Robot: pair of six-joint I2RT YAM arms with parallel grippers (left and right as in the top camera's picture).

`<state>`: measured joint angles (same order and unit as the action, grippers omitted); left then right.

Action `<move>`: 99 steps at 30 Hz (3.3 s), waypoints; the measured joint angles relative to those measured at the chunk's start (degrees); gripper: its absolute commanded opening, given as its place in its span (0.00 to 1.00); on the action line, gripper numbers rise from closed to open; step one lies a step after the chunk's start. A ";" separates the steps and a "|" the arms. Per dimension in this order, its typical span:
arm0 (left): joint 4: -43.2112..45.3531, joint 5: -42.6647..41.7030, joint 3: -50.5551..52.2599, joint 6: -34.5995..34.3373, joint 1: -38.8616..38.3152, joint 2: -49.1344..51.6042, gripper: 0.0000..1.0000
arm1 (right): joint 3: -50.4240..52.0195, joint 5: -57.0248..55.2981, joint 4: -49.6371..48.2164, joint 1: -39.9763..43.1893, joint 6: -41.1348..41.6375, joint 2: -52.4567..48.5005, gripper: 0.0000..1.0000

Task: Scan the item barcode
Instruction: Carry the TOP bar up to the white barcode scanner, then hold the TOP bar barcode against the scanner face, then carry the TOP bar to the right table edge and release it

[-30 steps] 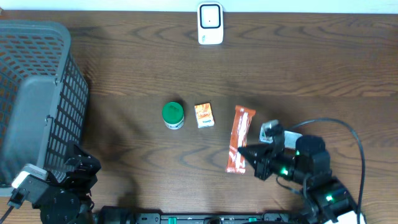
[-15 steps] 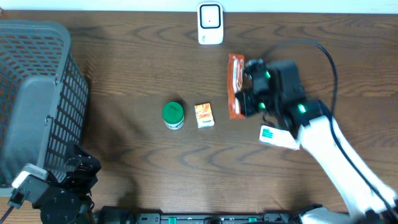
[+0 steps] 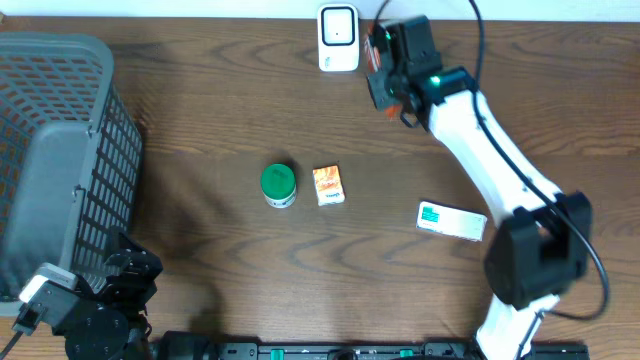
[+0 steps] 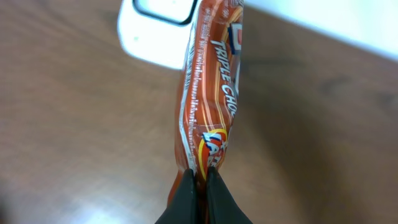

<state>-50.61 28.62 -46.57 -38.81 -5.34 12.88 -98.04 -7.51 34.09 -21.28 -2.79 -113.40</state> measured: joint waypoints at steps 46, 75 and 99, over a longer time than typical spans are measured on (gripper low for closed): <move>0.02 0.02 0.00 -0.02 0.00 0.00 0.98 | -24.17 -31.65 3.39 -10.29 -25.51 -31.17 0.01; 0.00 0.02 0.00 0.00 0.00 0.00 0.98 | -24.26 2.25 10.36 2.40 3.85 -28.24 0.99; 0.00 0.04 0.00 0.00 0.00 0.00 0.98 | -24.87 2.10 27.52 9.38 12.81 -27.36 0.01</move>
<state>-50.61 28.67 -46.57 -38.81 -5.34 12.88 -122.91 -5.41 61.60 -11.90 10.02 -140.77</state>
